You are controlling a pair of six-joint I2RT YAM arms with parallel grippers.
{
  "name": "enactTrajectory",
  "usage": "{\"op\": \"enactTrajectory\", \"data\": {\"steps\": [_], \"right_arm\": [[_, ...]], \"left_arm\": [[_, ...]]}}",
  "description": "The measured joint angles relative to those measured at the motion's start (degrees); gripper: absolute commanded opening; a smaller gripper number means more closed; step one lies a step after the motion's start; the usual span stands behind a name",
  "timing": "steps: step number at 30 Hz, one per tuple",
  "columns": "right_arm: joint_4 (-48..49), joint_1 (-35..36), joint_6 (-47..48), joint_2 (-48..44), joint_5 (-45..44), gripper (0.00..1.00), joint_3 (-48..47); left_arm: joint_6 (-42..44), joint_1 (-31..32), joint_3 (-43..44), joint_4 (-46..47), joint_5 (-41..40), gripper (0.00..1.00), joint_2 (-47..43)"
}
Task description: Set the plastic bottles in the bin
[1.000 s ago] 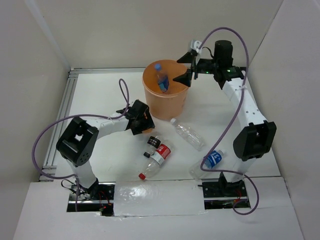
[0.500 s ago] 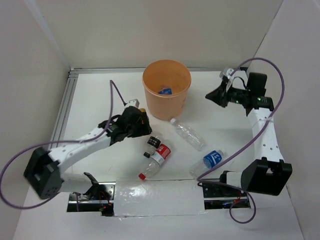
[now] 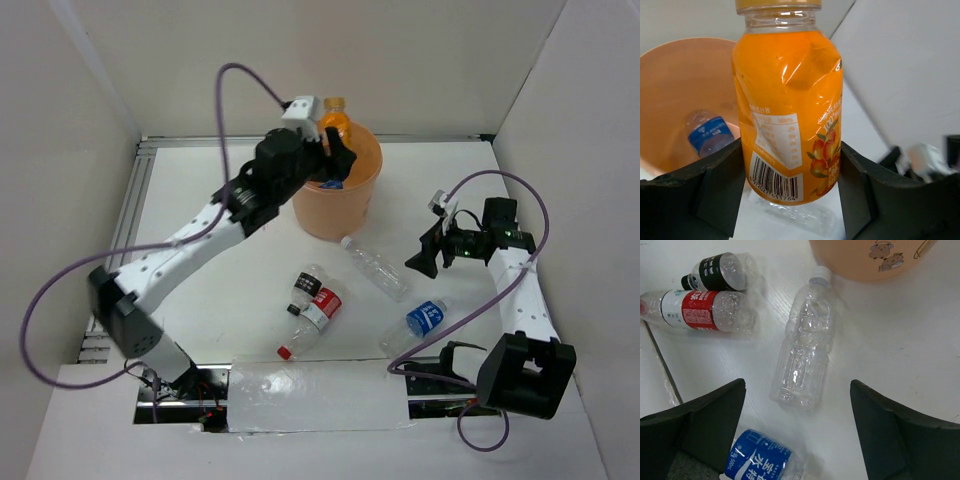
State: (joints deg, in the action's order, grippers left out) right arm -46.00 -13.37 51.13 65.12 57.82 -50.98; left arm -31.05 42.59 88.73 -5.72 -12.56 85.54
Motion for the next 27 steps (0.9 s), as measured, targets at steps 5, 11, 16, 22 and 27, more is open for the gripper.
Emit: {"op": "enactTrajectory", "data": {"steps": [5, 11, 16, 22, 27], "right_arm": [[-0.09, 2.36, -0.42, 0.07, -0.79, 0.96, 0.0], [2.29, 7.87, -2.84, 0.2, -4.04, 1.0, 0.0], [5.38, 11.82, -6.19, 2.8, -6.36, 1.0, 0.0], [10.71, 18.8, -10.01, 5.75, -10.86, 1.0, 0.61], [18.53, 25.05, -15.26, 9.44, -17.14, 1.0, 4.09]], "left_arm": [[2.95, -0.31, 16.09, -4.0, -3.13, 0.53, 18.43], [4.15, -1.14, 15.76, -10.25, -5.64, 0.94, 22.86], [4.15, -2.14, 15.72, -10.93, -6.01, 1.0, 21.7], [4.52, -1.66, 12.85, -10.93, -5.6, 1.0, 12.81], [5.42, 3.43, -4.85, -9.4, -6.73, 0.94, -8.15]]}}
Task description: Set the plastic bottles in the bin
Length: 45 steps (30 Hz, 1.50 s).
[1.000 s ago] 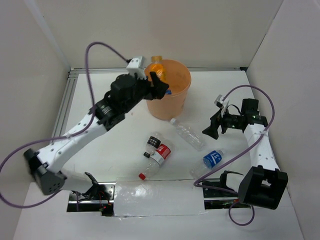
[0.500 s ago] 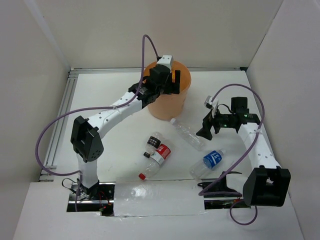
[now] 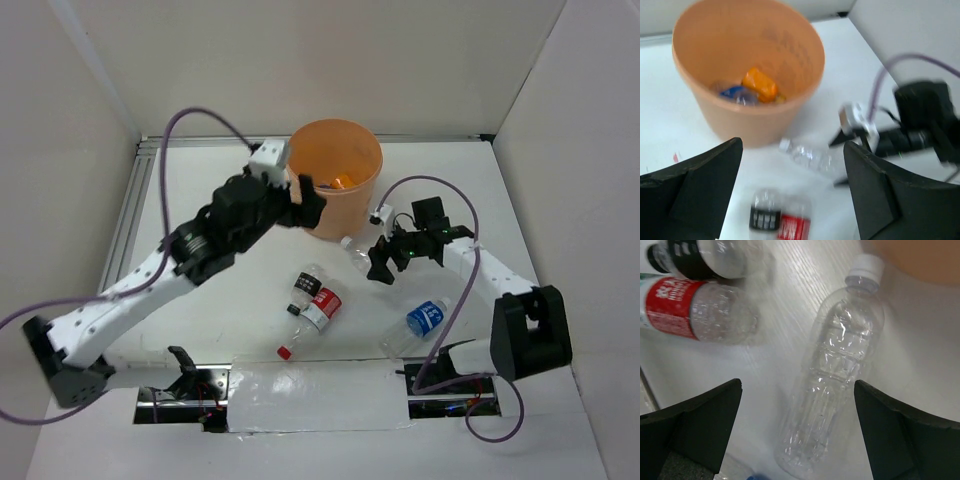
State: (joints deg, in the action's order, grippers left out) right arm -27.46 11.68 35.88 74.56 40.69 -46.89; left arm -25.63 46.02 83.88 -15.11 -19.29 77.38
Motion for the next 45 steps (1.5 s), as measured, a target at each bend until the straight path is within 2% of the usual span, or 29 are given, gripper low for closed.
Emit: {"op": "enactTrajectory", "data": {"steps": [4, 7, 8, 10, 11, 12, 13, 14, 16, 18, 21, 26, 30, 33, 37, 42, 45], "right_arm": [[5.14, 1.6, -4.13, 5.03, -6.05, 1.0, 1.4], [9.6, 2.93, -8.04, 7.93, -12.33, 0.94, 2.8], [10.58, 3.34, -8.9, 8.39, -14.05, 0.94, 3.13], [11.72, 3.85, -10.16, 9.53, -16.65, 0.82, 3.26], [11.96, 3.93, -10.58, 10.1, -17.44, 0.73, 3.26], [12.0, 4.0, -10.91, 10.47, -17.81, 0.61, 3.3], [12.07, 3.98, -10.93, 10.73, -17.77, 0.4, 3.28], [12.24, 4.04, -10.64, 10.62, -17.66, 0.29, 3.08], [11.47, 3.76, -9.84, 10.16, -16.5, 0.24, 2.49], [8.52, 2.67, -7.15, 9.25, -13.75, 0.24, 2.16], [-2.03, -1.53, 1.51, 4.42, -6.75, 0.21, 0.52], [-22.49, -6.29, 21.14, -7.8, 2.86, 0.21, -10.14], [-29.66, -6.36, 27.65, -13.0, 9.07, 0.21, -18.27], [-24.5, -6.36, 22.84, -14.1, 13.49, 0.21, -22.64], [-7.63, -5.33, 10.69, -11.61, 15.56, 0.21, -26.77], [6.21, -0.98, 3.52, 2.75, 15.65, 0.27, -41.27], [9.62, 1.2, 2.01, 10.51, 15.39, 0.33, -46.18]], "left_arm": [[-2.12, 3.87, -18.43, -1.55, -0.46, 0.95, -15.91], [-6.4, 7.15, -31.89, -3.74, -1.38, 0.98, -20.55], [-6.78, 7.72, -33.59, -4.5, -1.33, 0.98, -20.52], [-9.31, 9.81, -38.69, -5.44, -1.31, 0.98, -18.4], [-10.01, 10.69, -40.65, -6.29, -1.31, 1.0, -17.22], [-10.67, 11.39, -41.72, -6.84, -1.31, 1.0, -16.2], [-11.1, 12.04, -42.32, -7.15, -1.33, 1.0, -14.88], [-11.58, 12.55, -42.29, -6.97, -1.38, 1.0, -13.4], [-12.31, 13.09, -42.03, -5.75, -1.49, 1.0, -10.6], [-12.39, 13.29, -41.42, -4.83, -1.66, 1.0, -7.85], [-12.35, 13.33, -40.46, -3.3, -2.14, 1.0, -5.33], [-12.33, 13.27, -38.86, -0.94, -2.73, 1.0, -3.93], [-12.33, 12.87, -38.27, 0.44, -3.19, 1.0, -2.12], [-12.33, 12.28, -38.01, 0.85, -3.48, 1.0, -0.5], [-12.33, 11.17, -36.85, 1.6, -4.07, 1.0, 1.81], [-12.28, 8.81, -36.61, 3.82, -4.04, 0.99, 3.82], [-12.2, 7.74, -36.59, 4.87, -4.0, 0.97, 5.16]]}}
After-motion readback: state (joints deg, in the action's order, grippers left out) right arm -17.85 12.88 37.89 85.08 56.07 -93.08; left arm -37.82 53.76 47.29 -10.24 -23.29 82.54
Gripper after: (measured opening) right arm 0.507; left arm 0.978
